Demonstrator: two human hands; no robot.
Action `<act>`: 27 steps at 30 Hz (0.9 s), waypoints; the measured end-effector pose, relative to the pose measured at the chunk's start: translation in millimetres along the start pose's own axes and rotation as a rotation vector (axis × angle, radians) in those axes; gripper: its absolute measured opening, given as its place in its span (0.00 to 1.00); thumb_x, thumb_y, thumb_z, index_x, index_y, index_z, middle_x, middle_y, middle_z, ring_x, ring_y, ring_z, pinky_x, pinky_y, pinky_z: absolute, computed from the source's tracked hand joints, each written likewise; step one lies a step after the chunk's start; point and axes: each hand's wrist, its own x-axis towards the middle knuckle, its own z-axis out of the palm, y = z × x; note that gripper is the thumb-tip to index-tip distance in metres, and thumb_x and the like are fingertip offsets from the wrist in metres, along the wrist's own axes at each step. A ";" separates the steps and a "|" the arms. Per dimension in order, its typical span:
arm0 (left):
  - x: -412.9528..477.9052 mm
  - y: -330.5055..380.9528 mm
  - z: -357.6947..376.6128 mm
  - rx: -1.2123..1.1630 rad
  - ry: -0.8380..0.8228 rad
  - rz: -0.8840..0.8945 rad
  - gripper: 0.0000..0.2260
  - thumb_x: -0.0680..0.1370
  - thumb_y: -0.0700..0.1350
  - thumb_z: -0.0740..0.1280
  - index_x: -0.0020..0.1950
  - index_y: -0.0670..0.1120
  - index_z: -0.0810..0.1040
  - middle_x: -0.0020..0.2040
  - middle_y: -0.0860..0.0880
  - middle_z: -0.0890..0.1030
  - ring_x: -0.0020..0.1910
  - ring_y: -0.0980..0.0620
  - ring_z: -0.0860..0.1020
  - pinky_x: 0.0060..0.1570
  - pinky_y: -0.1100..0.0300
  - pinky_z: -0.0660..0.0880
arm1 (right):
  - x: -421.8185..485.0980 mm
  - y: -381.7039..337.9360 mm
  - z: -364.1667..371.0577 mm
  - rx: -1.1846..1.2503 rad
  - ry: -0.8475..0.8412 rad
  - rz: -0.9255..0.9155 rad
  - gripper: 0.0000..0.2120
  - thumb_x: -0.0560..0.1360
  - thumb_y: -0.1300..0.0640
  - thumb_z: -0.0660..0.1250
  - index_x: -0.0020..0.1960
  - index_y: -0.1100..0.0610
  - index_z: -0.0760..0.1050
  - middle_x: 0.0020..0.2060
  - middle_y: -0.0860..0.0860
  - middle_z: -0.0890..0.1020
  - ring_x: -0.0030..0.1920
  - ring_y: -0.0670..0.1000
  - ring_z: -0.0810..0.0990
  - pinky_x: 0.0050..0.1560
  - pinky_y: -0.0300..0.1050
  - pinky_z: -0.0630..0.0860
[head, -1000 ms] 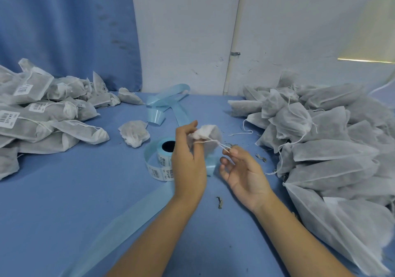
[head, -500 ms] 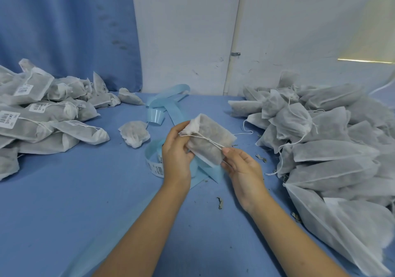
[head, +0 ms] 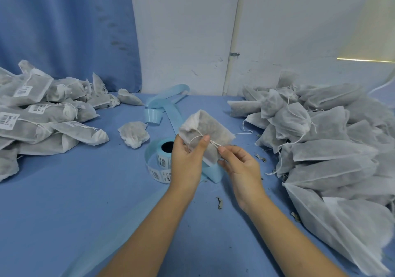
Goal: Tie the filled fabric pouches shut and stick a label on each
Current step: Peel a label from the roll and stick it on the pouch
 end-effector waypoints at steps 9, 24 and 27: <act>9.1 5.0 -7.2 -0.096 0.091 -0.052 0.07 0.73 0.45 0.73 0.48 0.49 0.77 0.44 0.51 0.84 0.49 0.50 0.82 0.56 0.50 0.77 | -4.1 1.3 -2.7 -0.290 -0.069 -0.209 0.10 0.73 0.53 0.64 0.34 0.52 0.76 0.27 0.45 0.76 0.29 0.44 0.70 0.33 0.34 0.68; 12.9 21.5 -10.3 -0.243 0.073 -0.099 0.04 0.76 0.38 0.69 0.49 0.45 0.77 0.44 0.49 0.83 0.46 0.52 0.83 0.53 0.52 0.78 | -5.4 13.7 -1.6 -0.773 -0.209 -0.271 0.20 0.75 0.64 0.63 0.56 0.41 0.76 0.51 0.34 0.79 0.52 0.48 0.77 0.47 0.25 0.68; 12.5 26.4 -13.0 -0.199 0.053 -0.098 0.02 0.76 0.38 0.68 0.48 0.43 0.78 0.44 0.47 0.83 0.46 0.50 0.82 0.56 0.48 0.77 | -5.9 18.1 5.1 -1.042 -0.316 -0.476 0.19 0.76 0.62 0.64 0.65 0.47 0.73 0.56 0.34 0.70 0.60 0.46 0.67 0.55 0.26 0.62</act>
